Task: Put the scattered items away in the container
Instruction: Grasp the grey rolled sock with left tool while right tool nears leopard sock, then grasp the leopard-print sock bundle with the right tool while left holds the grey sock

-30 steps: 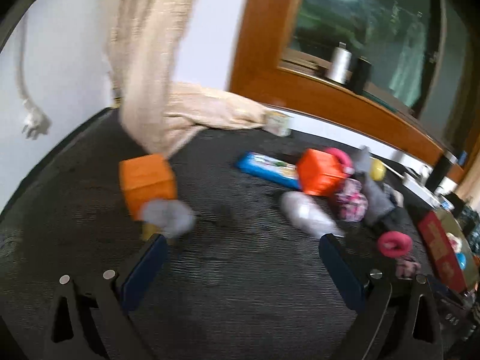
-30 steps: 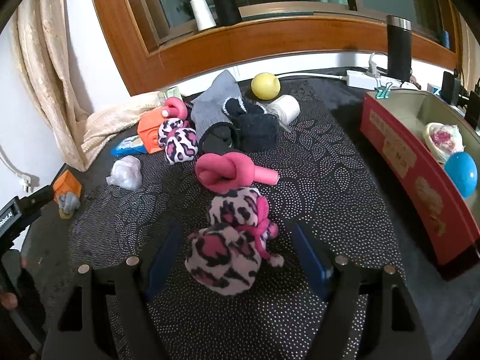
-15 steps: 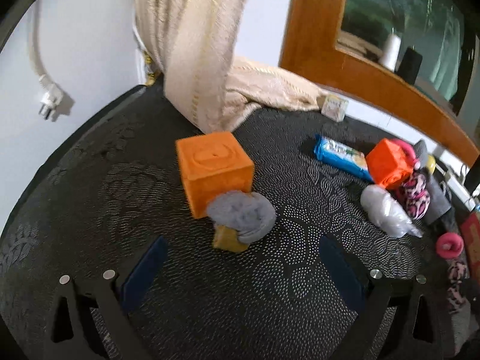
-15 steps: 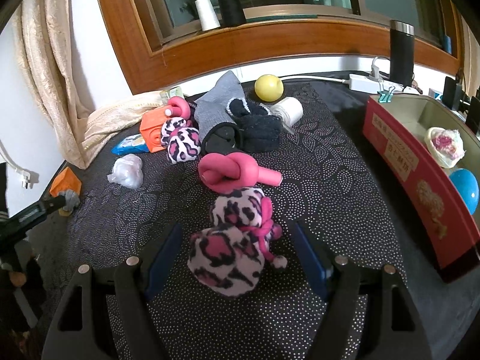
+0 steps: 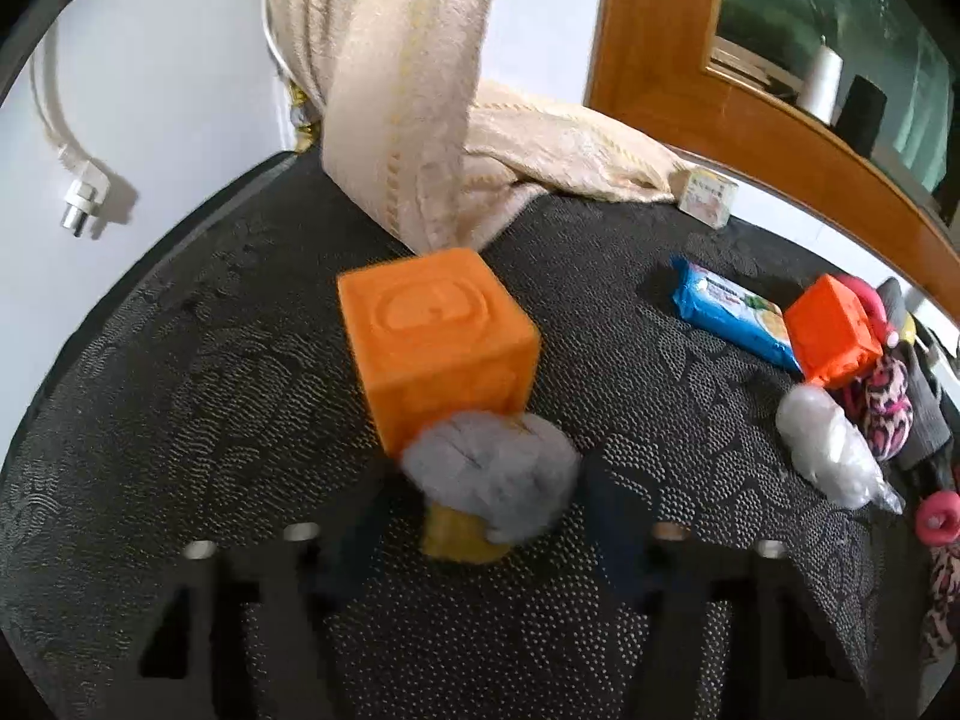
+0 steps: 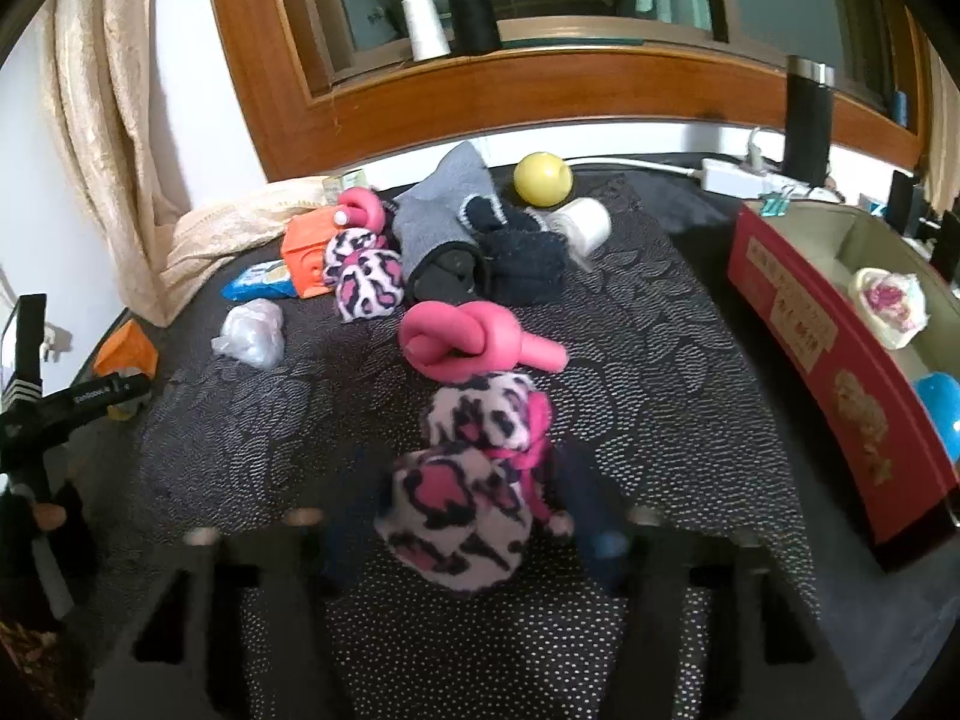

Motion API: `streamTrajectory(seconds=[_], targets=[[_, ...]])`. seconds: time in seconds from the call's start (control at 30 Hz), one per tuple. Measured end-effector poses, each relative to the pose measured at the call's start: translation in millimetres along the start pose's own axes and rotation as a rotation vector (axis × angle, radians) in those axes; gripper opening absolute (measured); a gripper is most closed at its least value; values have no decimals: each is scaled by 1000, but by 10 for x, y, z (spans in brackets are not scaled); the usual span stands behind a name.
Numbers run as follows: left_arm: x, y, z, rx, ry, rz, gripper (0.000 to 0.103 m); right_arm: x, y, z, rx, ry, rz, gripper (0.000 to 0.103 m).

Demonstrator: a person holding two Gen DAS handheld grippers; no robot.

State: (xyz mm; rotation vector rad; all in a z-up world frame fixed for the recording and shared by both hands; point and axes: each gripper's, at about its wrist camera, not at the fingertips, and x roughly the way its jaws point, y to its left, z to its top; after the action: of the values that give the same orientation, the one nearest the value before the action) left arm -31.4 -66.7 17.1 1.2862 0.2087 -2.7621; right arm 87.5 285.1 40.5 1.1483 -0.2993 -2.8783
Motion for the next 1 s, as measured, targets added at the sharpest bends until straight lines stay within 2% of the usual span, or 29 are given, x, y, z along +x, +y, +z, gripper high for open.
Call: streamTrajectory(seconds=[0.07, 0.37, 0.5, 0.57, 0.8, 0.83, 0.9, 0.93, 0.97, 1.0], targets=[[-57, -30, -32, 12, -12, -6, 57, -2, -27, 2, 12, -1, 6, 47], [-317, -280, -133, 81, -80, -89, 57, -48, -53, 3, 27, -26, 16, 42], [-246, -265, -119, 67, -60, -85, 57, -79, -63, 5, 31, -42, 22, 38], [-216, -239, -120, 51, -46, -85, 57, -103, -62, 6, 29, -54, 24, 28], [-257, -263, -138, 49, -56, -92, 57, -107, -58, 5, 26, -49, 37, 27], [-263, -274, -143, 52, -58, -94, 57, -98, -69, 4, 33, -41, 48, 30], [-260, -295, -153, 58, -58, -99, 57, -70, -86, 6, 49, -19, 64, 54], [-260, -308, -157, 61, -57, -102, 57, -59, -92, 4, 55, -9, 60, 77], [-255, -314, -161, 63, -56, -104, 57, -61, -97, 6, 58, -12, 52, 83], [-254, -315, -165, 63, -54, -107, 57, -62, -101, 8, 61, -15, 45, 83]])
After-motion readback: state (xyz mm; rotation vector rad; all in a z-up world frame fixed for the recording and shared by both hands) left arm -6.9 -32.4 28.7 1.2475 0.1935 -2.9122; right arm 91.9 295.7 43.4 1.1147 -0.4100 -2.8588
